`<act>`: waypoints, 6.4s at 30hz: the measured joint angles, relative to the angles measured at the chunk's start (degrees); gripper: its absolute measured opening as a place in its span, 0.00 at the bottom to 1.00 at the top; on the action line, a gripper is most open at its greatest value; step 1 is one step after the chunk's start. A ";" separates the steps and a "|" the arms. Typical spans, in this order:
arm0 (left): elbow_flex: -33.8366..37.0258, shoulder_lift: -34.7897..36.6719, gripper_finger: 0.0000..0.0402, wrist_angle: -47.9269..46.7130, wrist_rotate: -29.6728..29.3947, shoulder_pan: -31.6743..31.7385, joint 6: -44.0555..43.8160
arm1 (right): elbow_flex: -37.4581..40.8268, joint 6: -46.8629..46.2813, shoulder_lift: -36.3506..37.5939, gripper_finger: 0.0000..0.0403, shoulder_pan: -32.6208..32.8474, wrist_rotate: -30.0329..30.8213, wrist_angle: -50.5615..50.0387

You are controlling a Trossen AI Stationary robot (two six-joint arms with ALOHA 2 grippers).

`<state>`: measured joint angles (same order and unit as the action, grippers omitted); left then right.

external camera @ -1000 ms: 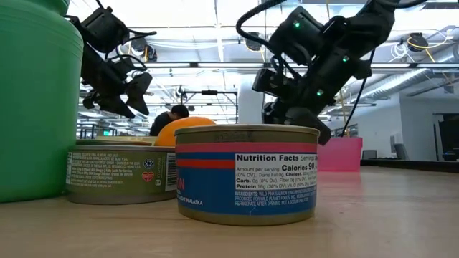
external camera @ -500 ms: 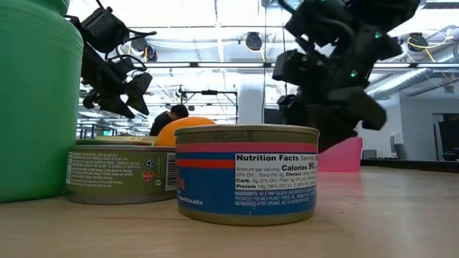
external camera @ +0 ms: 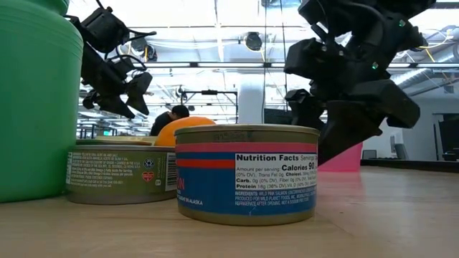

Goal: Pick & Place Food Item
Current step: Put the right green tuna can into the red bin

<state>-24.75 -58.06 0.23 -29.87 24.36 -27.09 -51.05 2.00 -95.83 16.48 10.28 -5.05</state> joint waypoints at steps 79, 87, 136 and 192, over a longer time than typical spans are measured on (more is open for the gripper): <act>0.00 -0.04 0.57 -0.04 -0.02 -0.02 -0.46 | 8.76 -15.66 1.98 0.66 7.91 -16.14 19.03; 0.00 -0.15 0.57 -0.02 -0.02 0.00 -1.42 | 8.60 -16.03 -0.90 0.81 8.12 -16.38 23.87; -9.08 -21.67 0.57 20.81 21.28 -38.14 7.52 | 8.48 7.45 -5.36 0.81 6.23 -3.05 38.96; -16.17 -34.21 0.57 24.57 25.65 -37.24 5.44 | 7.43 -2.59 8.39 0.00 1.74 4.74 -1.33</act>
<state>-40.93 -92.27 24.80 -4.21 -12.88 -21.65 -43.62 -0.59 -87.44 18.22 15.02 -6.38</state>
